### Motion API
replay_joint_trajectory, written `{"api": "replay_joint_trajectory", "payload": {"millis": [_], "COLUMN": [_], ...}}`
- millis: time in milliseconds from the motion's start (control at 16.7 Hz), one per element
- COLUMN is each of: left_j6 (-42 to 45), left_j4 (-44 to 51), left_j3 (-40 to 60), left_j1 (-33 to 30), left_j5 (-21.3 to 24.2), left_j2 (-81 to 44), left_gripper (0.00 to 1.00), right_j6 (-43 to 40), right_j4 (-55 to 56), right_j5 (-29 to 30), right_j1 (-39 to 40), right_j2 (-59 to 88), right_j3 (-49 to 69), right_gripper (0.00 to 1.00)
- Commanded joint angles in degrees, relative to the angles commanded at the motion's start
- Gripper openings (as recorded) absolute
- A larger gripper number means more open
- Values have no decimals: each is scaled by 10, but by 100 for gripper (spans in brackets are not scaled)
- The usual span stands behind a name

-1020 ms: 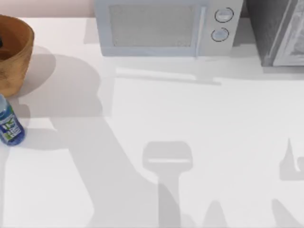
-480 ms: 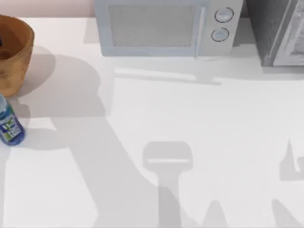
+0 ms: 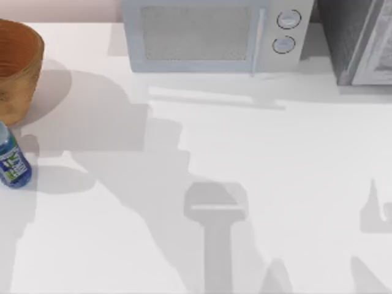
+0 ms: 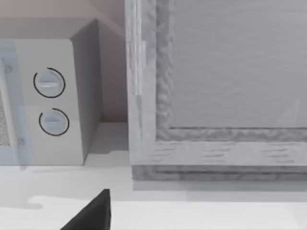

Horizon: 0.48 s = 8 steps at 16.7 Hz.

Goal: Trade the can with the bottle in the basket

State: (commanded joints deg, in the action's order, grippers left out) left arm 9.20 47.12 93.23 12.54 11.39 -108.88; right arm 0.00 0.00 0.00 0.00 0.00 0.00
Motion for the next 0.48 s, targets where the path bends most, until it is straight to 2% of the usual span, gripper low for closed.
{"api": "replay_joint_trajectory", "payload": {"millis": [480], "left_j6": [-51], "left_j4": [-245], "left_j3": [-454], "left_j1": [-62], "left_j5": [-66], "left_j2": [550], "left_gripper": [0], "right_j6": [0], "right_j4": [0], "right_j5": [0], "right_j1": [0], "right_j2": [0], "right_j3": [0], "right_gripper": [100]}}
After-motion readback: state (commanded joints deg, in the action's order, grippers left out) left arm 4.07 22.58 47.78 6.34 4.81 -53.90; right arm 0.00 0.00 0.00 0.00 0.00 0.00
